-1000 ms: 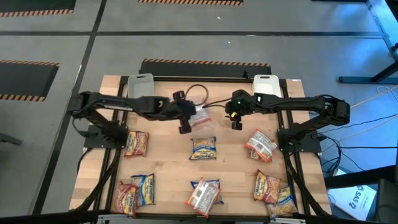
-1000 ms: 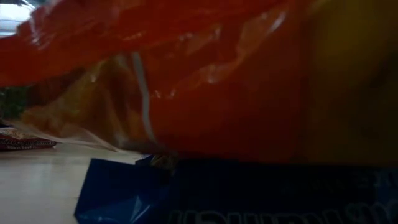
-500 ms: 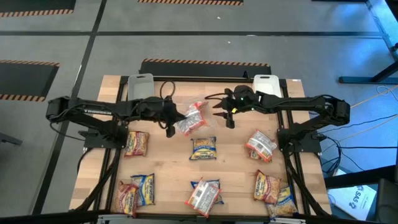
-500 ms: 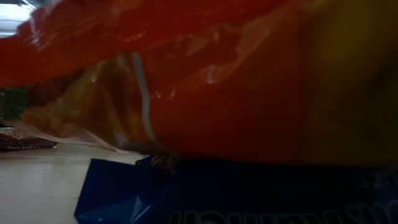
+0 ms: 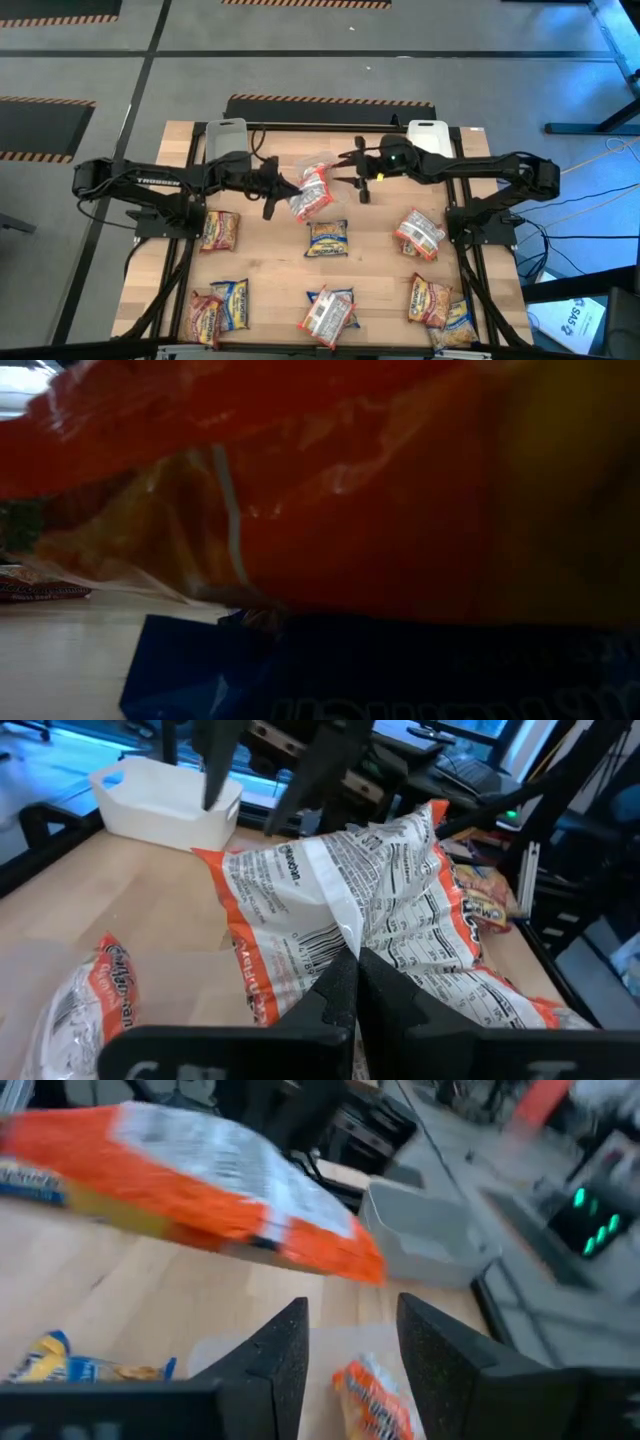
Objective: Sort Maruchan noodles
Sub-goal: Adjust the orange noodle on the transparent bin
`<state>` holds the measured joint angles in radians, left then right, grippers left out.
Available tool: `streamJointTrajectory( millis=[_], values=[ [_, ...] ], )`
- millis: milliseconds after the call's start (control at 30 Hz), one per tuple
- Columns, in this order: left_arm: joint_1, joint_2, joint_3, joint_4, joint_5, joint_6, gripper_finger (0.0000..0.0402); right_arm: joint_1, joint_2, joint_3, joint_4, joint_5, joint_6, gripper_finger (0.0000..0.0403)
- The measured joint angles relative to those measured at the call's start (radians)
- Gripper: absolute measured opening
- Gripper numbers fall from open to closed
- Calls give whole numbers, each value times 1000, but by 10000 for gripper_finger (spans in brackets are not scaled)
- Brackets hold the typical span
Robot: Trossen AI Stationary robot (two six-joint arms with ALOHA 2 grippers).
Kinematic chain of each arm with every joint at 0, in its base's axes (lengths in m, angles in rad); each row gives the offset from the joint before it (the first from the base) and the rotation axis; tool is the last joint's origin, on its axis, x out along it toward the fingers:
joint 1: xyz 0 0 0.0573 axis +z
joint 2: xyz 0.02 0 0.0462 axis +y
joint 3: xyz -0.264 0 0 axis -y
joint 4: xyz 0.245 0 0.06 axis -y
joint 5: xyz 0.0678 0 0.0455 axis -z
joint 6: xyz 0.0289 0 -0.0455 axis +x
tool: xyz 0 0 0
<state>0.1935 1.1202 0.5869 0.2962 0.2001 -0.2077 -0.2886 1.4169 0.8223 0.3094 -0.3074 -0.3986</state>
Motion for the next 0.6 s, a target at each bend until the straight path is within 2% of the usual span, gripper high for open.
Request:
streamJointTrajectory(
  millis=[133,367,500,600],
  values=[
    [5,0,0,-1,0,-11,0,41,27,0,39,29,-111,164],
    [5,0,0,0,-3,-27,0,105,60,0,115,142,-393,260],
    [5,0,0,0,-17,-30,0,129,60,0,140,131,-531,304],
    [5,0,0,0,-25,-32,0,147,60,-1,171,130,-589,318]
  ],
)
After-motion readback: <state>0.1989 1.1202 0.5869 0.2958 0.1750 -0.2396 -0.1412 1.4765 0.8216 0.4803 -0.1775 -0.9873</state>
